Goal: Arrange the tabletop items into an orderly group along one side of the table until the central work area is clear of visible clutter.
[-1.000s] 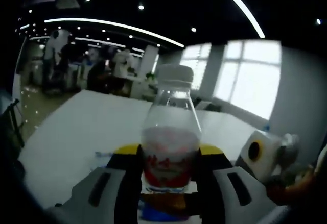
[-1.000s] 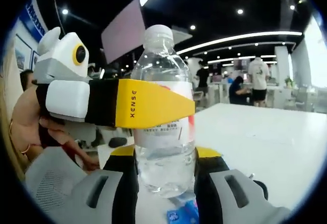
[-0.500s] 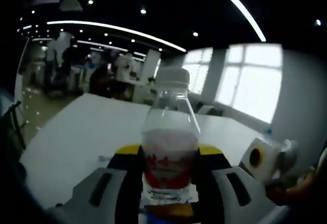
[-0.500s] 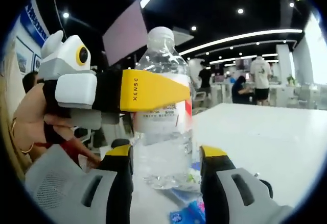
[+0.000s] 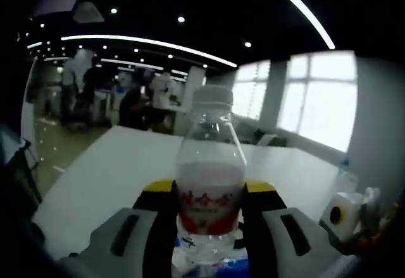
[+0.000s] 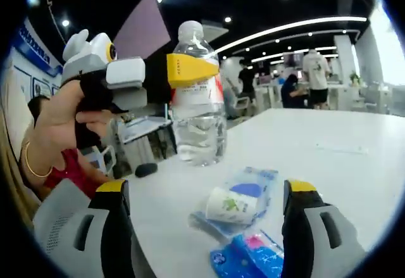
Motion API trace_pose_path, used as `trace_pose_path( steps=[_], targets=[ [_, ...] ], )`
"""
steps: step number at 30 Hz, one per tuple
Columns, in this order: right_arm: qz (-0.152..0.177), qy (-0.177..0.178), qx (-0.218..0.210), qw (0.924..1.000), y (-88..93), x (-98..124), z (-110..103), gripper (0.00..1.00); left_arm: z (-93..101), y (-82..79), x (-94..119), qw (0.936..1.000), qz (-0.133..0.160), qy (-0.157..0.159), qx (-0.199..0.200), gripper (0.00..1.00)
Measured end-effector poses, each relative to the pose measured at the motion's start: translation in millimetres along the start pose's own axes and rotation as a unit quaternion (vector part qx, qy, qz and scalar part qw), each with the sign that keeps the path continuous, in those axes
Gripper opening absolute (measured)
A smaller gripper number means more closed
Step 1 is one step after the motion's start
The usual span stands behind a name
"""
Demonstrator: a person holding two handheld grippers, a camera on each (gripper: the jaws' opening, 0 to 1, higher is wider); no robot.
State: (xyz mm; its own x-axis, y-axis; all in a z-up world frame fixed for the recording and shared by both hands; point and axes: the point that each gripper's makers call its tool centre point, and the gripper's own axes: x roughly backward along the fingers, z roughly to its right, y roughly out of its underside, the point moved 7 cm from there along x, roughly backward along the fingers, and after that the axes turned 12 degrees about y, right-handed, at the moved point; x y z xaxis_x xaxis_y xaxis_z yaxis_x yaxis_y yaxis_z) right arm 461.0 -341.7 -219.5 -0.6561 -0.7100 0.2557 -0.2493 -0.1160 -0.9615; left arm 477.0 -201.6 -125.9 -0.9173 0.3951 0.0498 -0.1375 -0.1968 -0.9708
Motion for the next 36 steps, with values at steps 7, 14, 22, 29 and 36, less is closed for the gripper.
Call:
trace_pose_path(
  steps=[7, 14, 22, 29, 36],
  targets=[
    [-0.004, 0.016, -0.046, 0.9988, 4.5, 0.4, 17.5, 0.99, -41.9, 1.3, -17.2, 0.9988, -0.004, -0.040, -0.028, 0.36],
    [-0.007, 0.031, -0.080, 0.9963, 7.9, 1.3, 34.6, 0.99, -76.4, 10.3, -39.0, 0.9966, -0.019, -0.067, -0.044, 0.36],
    [-0.030, 0.046, -0.072, 0.9959, 19.6, -0.3, 47.3, 0.99, -116.5, 21.8, -60.5, 0.9957, -0.030, -0.078, -0.041, 0.36],
    [-0.050, 0.034, -0.093, 0.9938, 29.9, -3.8, 47.6, 0.99, -147.0, 31.9, -82.4, 0.9949, -0.032, -0.085, -0.045, 0.36],
    [-0.058, 0.044, -0.082, 0.9940, 35.0, -3.1, 52.9, 0.95, -171.3, 47.8, -99.2, 0.9949, -0.034, -0.089, -0.031, 0.36]
  ],
)
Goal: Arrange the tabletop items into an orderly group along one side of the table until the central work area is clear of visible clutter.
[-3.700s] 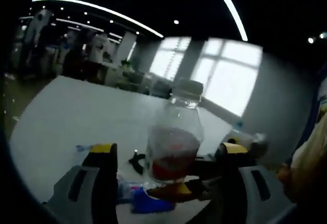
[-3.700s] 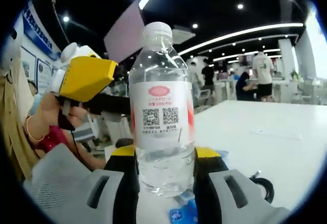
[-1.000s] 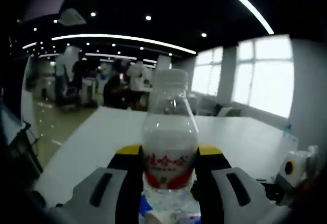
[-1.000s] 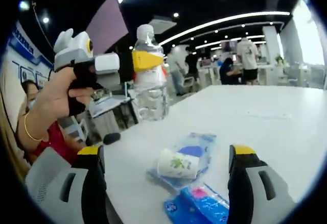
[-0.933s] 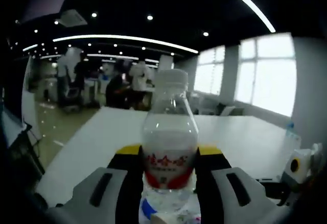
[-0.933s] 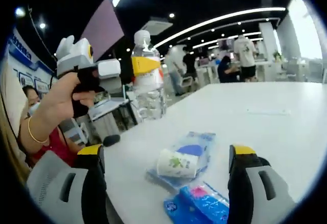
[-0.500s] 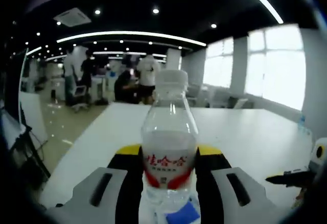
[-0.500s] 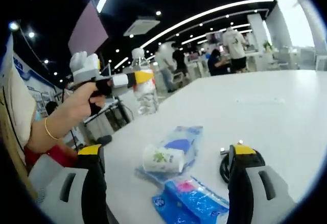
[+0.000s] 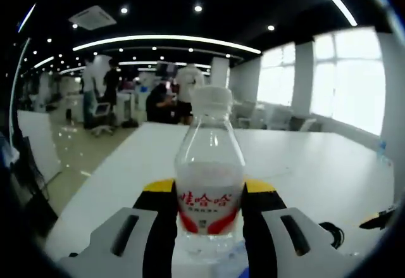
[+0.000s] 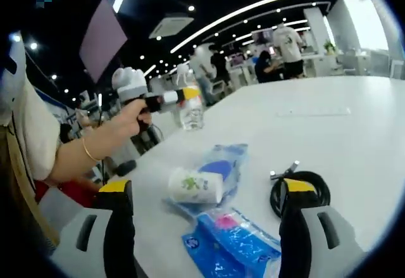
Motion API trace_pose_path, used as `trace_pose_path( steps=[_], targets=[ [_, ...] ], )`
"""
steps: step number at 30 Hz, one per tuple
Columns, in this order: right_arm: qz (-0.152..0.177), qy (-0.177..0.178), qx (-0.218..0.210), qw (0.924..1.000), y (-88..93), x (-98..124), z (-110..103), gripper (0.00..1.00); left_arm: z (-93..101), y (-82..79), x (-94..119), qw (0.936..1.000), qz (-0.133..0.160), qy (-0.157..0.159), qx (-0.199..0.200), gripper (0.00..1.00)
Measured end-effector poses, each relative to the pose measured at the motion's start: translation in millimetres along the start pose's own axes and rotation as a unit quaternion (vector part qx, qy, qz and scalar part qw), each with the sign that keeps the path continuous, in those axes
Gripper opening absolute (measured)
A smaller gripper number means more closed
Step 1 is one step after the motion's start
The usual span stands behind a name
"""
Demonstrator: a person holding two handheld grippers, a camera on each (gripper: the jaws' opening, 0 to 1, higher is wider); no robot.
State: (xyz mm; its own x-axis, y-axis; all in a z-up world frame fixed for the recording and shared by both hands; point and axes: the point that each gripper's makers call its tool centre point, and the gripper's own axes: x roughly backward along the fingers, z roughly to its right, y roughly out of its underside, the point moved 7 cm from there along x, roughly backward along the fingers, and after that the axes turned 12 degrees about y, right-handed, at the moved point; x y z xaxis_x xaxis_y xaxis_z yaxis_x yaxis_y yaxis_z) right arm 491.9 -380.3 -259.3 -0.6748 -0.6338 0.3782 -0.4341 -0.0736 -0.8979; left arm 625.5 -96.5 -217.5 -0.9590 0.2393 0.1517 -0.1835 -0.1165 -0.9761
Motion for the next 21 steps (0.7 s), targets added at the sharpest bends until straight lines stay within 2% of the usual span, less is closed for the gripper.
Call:
trace_pose_path(
  steps=[8, 15, 21],
  targets=[
    [-0.027, 0.005, 0.020, 0.9994, 11.4, -3.3, 3.1, 0.92, -20.4, 16.6, -35.2, 0.9999, -0.006, -0.014, -0.007, 0.36],
    [-0.043, -0.005, 0.013, 0.9990, 18.8, -6.0, 3.0, 0.93, -37.0, 25.9, -58.2, 0.9996, 0.002, -0.027, -0.003, 0.36],
    [-0.050, 0.002, 0.031, 0.9982, 22.6, -6.9, 4.1, 0.94, -47.9, 36.1, -70.9, 0.9992, 0.000, -0.040, -0.003, 0.36]
  ],
)
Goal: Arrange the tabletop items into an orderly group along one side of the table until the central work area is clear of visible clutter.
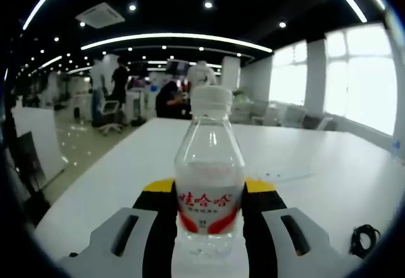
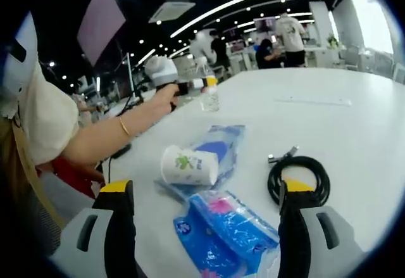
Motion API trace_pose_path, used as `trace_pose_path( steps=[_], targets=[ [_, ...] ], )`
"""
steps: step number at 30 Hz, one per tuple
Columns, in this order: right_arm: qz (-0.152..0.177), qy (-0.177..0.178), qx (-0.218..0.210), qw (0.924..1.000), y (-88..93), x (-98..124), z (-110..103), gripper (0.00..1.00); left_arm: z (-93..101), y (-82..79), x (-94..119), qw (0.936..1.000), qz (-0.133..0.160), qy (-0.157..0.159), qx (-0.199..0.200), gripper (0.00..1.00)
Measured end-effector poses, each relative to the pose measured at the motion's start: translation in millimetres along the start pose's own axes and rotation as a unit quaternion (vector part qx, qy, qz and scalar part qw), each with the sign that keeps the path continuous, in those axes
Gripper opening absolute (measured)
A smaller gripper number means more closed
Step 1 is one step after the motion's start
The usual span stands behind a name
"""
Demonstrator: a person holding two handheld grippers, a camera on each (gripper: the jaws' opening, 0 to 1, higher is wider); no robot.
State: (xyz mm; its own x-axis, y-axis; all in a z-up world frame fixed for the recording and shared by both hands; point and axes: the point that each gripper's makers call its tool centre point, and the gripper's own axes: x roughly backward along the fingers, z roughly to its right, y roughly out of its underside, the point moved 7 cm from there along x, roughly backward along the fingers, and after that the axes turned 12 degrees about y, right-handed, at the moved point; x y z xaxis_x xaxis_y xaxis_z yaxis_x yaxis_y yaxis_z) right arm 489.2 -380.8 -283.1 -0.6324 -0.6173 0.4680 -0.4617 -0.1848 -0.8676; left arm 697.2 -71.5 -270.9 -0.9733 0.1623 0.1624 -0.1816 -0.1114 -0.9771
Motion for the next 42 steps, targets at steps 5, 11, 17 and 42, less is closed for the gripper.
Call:
trace_pose_path(
  steps=[5, 11, 17, 42],
  targets=[
    [0.000, -0.001, -0.001, 1.0000, 0.1, 0.0, -0.4, 0.95, -7.9, 5.8, -3.5, 0.9998, 0.017, -0.005, 0.008, 0.36],
    [-0.007, 0.001, -0.011, 0.9999, 1.3, 0.2, 2.3, 0.94, -8.5, 11.3, -9.1, 0.9995, 0.028, -0.009, -0.006, 0.36],
    [-0.017, 0.004, -0.006, 0.9998, 4.5, 0.8, 6.0, 0.94, -2.8, 25.9, -6.7, 0.9994, 0.032, -0.017, -0.003, 0.36],
    [-0.050, -0.003, -0.031, 0.9983, 10.6, 3.4, 5.2, 0.92, -1.0, 29.9, -5.9, 0.9979, 0.026, -0.043, -0.041, 0.36]
  ],
)
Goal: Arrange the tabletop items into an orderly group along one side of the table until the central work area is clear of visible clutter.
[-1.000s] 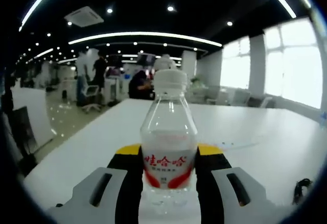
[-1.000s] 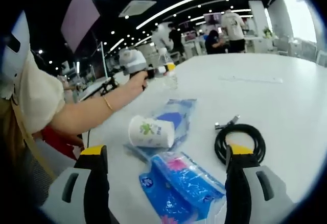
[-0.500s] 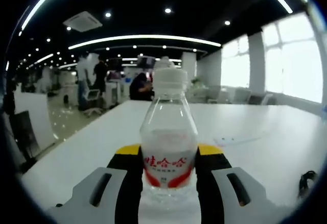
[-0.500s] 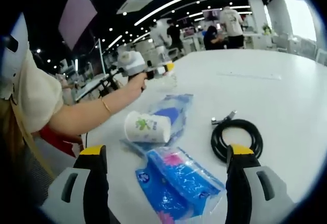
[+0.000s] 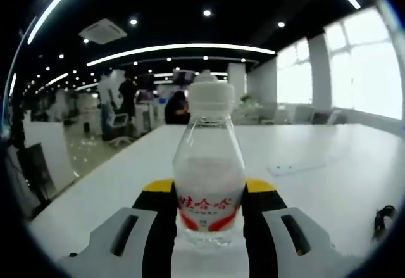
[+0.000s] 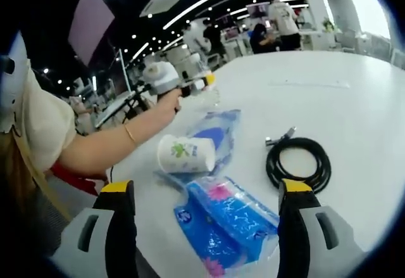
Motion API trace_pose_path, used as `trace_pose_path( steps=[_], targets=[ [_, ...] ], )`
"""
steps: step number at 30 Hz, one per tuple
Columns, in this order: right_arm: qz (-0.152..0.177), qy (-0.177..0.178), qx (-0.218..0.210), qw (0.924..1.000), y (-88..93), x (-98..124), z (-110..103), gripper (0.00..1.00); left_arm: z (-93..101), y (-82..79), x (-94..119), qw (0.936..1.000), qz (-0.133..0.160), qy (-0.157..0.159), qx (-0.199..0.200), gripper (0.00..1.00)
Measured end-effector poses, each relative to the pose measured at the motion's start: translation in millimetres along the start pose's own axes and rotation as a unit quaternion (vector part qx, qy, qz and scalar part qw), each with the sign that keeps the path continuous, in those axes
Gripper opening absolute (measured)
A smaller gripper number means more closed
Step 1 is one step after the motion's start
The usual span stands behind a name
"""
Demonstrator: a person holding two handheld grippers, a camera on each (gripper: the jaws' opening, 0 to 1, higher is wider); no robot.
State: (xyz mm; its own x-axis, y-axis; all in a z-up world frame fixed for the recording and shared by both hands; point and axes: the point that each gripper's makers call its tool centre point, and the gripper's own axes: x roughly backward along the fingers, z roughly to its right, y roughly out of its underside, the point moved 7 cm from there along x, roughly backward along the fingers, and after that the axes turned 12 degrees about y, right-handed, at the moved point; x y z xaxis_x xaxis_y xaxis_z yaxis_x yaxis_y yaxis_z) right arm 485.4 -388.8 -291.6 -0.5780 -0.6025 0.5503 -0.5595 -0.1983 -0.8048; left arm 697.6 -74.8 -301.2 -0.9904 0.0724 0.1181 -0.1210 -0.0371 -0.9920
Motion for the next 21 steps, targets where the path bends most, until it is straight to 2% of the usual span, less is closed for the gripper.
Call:
trace_pose_path(
  steps=[5, 10, 11, 12, 14, 15, 17, 19, 20, 21],
  targets=[
    [0.001, 0.002, -0.001, 1.0000, -2.2, 2.1, 0.0, 0.93, 3.8, -0.1, 1.2, 0.9998, -0.001, -0.022, 0.001, 0.37],
    [-0.003, 0.006, 0.005, 1.0000, -2.1, 3.0, 0.0, 0.95, 7.7, -0.1, 4.9, 0.9997, 0.004, -0.025, -0.002, 0.37],
    [-0.003, 0.006, 0.007, 1.0000, -2.1, 3.1, -0.2, 0.95, 7.5, -0.2, 5.3, 0.9997, 0.007, -0.022, 0.008, 0.40],
    [-0.002, 0.007, 0.010, 0.9999, -2.7, 3.4, -0.8, 0.95, 11.1, -1.5, 4.0, 0.9996, 0.014, -0.004, 0.023, 0.47],
    [0.002, 0.005, 0.016, 0.9999, -4.5, 3.9, -1.9, 0.96, 7.5, -4.5, 7.7, 0.9994, 0.006, -0.033, -0.009, 0.62],
    [0.003, 0.004, 0.018, 0.9998, -5.5, 4.0, -2.7, 0.96, 8.1, -6.9, 9.2, 0.9992, 0.006, -0.032, -0.022, 0.61],
    [0.005, 0.004, 0.028, 0.9996, -6.8, 4.8, -4.3, 0.96, 9.7, -8.0, 11.3, 0.9998, 0.004, -0.017, 0.000, 0.56],
    [0.008, 0.003, 0.037, 0.9993, -8.4, 5.2, -5.8, 0.98, 9.8, -7.7, 13.1, 0.9999, -0.002, -0.013, 0.009, 0.60],
    [0.009, 0.001, 0.041, 0.9991, -9.0, 5.3, -6.5, 0.99, 11.5, -6.3, 13.9, 0.9999, -0.015, -0.004, 0.002, 0.63],
    [0.011, -0.003, 0.044, 0.9989, -10.3, 5.6, -7.8, 0.99, 11.6, -6.2, 15.5, 0.9991, -0.031, 0.006, -0.026, 0.64]
  ],
)
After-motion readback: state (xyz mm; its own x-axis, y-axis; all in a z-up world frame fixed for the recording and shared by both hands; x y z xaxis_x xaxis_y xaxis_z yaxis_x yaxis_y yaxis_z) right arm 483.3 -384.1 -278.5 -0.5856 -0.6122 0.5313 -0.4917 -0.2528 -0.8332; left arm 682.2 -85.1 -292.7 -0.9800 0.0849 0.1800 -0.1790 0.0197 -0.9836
